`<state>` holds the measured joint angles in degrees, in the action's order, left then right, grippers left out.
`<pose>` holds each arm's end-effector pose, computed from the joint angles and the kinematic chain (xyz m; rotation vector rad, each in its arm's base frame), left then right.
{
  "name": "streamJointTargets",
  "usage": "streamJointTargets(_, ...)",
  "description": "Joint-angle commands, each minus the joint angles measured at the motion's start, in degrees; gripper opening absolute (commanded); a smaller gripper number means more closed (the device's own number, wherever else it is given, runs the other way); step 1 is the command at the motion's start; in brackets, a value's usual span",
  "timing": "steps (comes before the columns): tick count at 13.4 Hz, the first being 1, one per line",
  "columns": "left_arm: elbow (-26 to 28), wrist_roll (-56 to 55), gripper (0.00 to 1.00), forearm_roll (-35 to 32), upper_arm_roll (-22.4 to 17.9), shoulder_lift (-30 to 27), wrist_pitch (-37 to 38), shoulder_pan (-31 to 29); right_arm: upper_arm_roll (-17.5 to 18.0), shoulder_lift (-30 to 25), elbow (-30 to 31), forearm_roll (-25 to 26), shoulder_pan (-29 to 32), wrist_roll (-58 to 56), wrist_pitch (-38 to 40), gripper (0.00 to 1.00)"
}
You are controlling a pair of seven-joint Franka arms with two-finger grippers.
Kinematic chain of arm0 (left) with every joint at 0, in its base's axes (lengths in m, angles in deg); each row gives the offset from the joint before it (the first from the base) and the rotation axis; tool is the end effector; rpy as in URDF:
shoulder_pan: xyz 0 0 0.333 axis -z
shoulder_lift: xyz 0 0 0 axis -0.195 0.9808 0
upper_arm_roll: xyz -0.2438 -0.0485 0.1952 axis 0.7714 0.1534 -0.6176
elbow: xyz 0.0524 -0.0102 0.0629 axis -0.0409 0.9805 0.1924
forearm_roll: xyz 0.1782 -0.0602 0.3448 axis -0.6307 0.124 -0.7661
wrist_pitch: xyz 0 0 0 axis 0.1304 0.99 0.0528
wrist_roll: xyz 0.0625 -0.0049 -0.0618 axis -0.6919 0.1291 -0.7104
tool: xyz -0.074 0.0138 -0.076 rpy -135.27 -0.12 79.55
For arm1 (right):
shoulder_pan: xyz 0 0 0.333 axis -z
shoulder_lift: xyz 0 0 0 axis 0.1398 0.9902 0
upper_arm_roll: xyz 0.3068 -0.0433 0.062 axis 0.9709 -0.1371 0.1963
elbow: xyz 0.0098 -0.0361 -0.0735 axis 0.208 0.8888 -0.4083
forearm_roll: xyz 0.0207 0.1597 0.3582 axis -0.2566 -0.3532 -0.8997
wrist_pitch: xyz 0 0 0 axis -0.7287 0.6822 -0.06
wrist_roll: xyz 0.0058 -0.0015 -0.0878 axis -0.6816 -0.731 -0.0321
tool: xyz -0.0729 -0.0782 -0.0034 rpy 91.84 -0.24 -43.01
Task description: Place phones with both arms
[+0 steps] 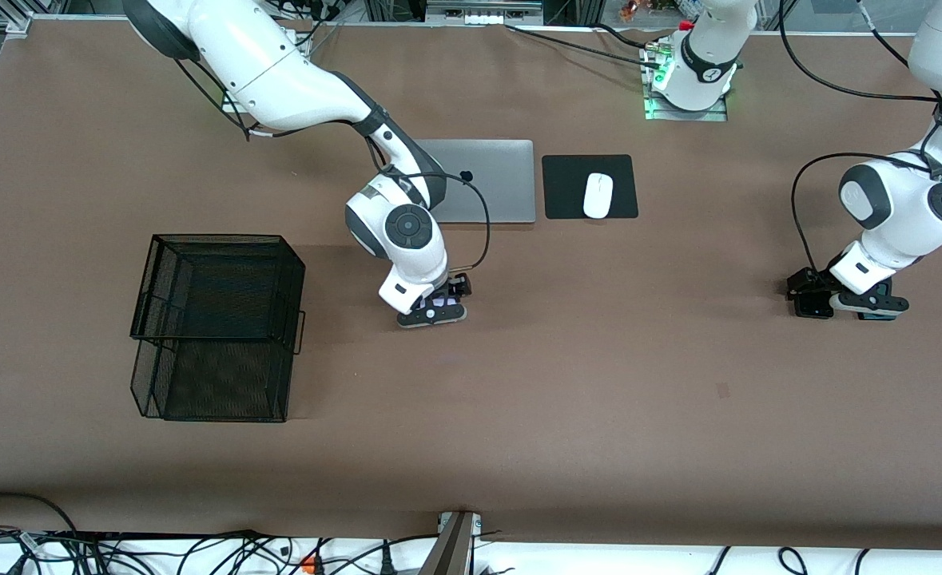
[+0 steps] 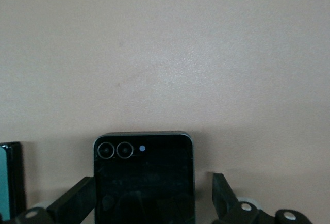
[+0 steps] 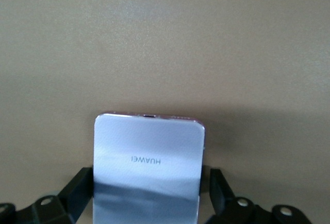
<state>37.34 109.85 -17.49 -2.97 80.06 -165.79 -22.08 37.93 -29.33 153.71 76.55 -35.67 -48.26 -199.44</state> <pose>0.5193 0.2040 0.1664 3.1229 -0.1283 0.1996 0.5606 0.4465 0.1696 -3.1037 -0.2297 -0.0832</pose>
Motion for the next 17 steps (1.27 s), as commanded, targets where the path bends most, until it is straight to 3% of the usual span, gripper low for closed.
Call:
streamJointTargets(1, -0.72, 0.71, 1.00, -1.01, 0.77, 1.95, -1.56, -1.66, -0.93, 0.75, -0.54, 1.69, -0.58, 1.45, -1.12, 0.90)
streamJointTargets(2, -0.98, 0.71, 1.00, -1.01, 0.77, 1.95, -1.56, -1.66, -0.93, 0.83, -0.54, 1.95, -0.58, 1.45, -1.12, 0.78)
streamJointTargets(4, -1.68, 0.71, 1.00, -1.10, 0.77, 1.86, -1.47, -1.57, -0.93, 0.75, -0.54, 1.87, -0.58, 1.27, -1.12, 0.33)
streamJointTargets(6, -1.86, 0.71, 1.00, -1.10, 0.77, 2.04, -1.47, -1.57, -1.02, 0.40, -0.63, 1.78, -0.40, 1.19, -1.04, 0.07)
streamJointTargets(7, -1.95, 0.71, 1.00, -1.10, 0.77, 2.04, -1.47, -1.57, -1.11, -0.30, -0.63, 1.60, 0.03, 1.10, -0.77, 0.03)
streamJointTargets(8, -1.95, 0.71, 0.91, -1.10, 0.77, 2.04, -1.47, -1.57, -1.63, -1.96, -0.63, 1.43, 0.56, 0.84, -0.51, 0.01)
streamJointTargets(11, -1.95, 0.01, 0.48, -1.10, 0.77, 2.04, -1.47, -1.57, -2.51, -10.38, -0.54, -0.24, 6.25, 0.13, 6.22, 0.02)
streamJointTargets(13, -2.73, -0.87, 0.28, -1.10, 0.77, 2.04, -1.04, -1.40, -2.69, -15.84, -0.45, -1.29, 9.60, -0.83, 12.73, 0.02)
streamJointTargets(15, -4.39, -2.19, 0.20, -1.01, 1.11, 1.77, 1.23, -0.70, -2.69, -20.24, -0.19, -2.08, 14.43, -7.65, 21.07, 0.02)
streamJointTargets(17, -7.82, -6.13, 0.16, -0.75, 3.48, 1.51, 7.02, 0.45, -3.13, -24.28, 0.60, -6.72, 19.96, -16.96, 28.28, 0.02)
